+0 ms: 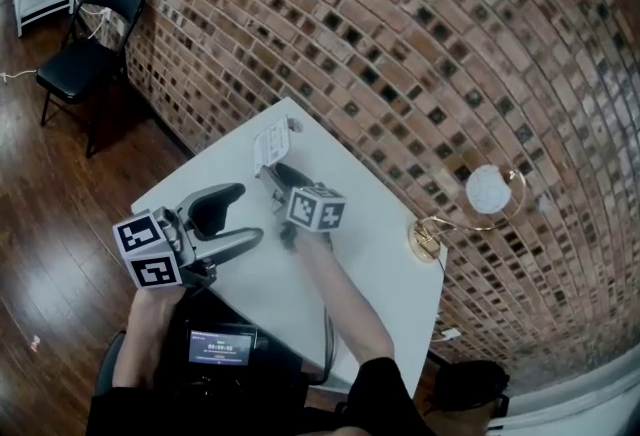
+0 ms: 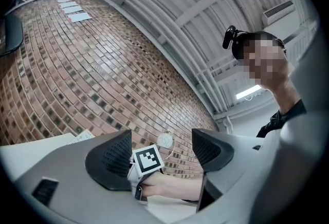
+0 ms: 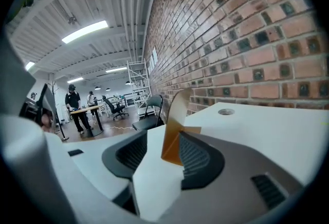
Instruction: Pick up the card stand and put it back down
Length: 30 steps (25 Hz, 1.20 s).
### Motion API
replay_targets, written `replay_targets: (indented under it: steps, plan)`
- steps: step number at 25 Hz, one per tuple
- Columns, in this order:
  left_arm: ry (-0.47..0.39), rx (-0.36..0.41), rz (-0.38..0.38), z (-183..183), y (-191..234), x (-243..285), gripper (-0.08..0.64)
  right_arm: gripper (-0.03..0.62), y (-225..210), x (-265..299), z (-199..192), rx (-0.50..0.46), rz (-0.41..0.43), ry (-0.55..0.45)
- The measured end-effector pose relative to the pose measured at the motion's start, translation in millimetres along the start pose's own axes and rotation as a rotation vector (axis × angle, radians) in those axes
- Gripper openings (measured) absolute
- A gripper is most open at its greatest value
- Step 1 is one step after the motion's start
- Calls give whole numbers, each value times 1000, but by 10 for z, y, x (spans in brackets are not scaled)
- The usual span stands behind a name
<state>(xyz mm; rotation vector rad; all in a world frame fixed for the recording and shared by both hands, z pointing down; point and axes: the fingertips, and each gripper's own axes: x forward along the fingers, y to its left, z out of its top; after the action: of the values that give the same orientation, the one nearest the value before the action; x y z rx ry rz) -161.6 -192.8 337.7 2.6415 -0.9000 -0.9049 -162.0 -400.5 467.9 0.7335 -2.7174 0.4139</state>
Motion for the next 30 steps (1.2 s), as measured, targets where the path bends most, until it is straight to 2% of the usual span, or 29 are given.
replay_targets:
  steps: [6, 15, 24, 30]
  plan:
    - [1, -2, -1, -7, 4, -39, 360, 219, -90, 228, 77, 20, -24, 4]
    - [3, -19, 10, -33, 40, -81, 360, 213, -2, 406, 108, -21, -16, 40]
    - [9, -33, 13, -91, 71, -91, 360, 33, -41, 312, 97, 24, 29, 17]
    - [21, -33, 8, -120, 45, -59, 360, 29, 26, 141, 102, 86, 141, -28]
